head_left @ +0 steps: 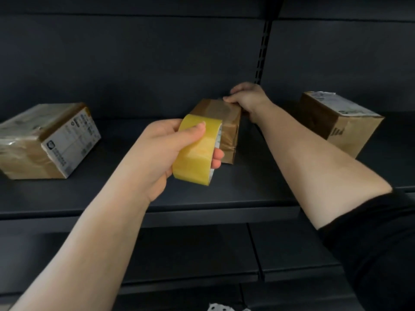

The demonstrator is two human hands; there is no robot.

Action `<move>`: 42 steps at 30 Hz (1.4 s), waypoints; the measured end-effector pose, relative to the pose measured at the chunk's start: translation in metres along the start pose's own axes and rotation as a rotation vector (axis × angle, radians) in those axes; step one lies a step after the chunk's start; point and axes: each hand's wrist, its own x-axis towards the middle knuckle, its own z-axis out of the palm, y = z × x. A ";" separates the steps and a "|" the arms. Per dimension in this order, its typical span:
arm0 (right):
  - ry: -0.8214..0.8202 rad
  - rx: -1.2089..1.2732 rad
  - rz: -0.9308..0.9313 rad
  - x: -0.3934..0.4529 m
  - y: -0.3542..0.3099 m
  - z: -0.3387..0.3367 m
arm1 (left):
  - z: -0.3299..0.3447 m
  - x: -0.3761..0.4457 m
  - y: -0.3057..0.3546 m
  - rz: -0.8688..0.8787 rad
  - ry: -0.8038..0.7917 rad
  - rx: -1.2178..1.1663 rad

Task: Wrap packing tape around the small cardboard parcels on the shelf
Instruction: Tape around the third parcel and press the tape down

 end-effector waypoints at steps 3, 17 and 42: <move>0.115 -0.254 -0.279 -0.006 0.003 -0.001 | -0.002 0.001 -0.001 -0.008 0.000 0.004; -0.168 -0.451 -0.101 -0.002 -0.007 -0.008 | -0.003 0.001 -0.003 0.013 -0.002 -0.002; -0.473 -0.905 -0.670 -0.064 0.008 -0.023 | -0.051 0.009 -0.020 0.163 -0.262 -0.101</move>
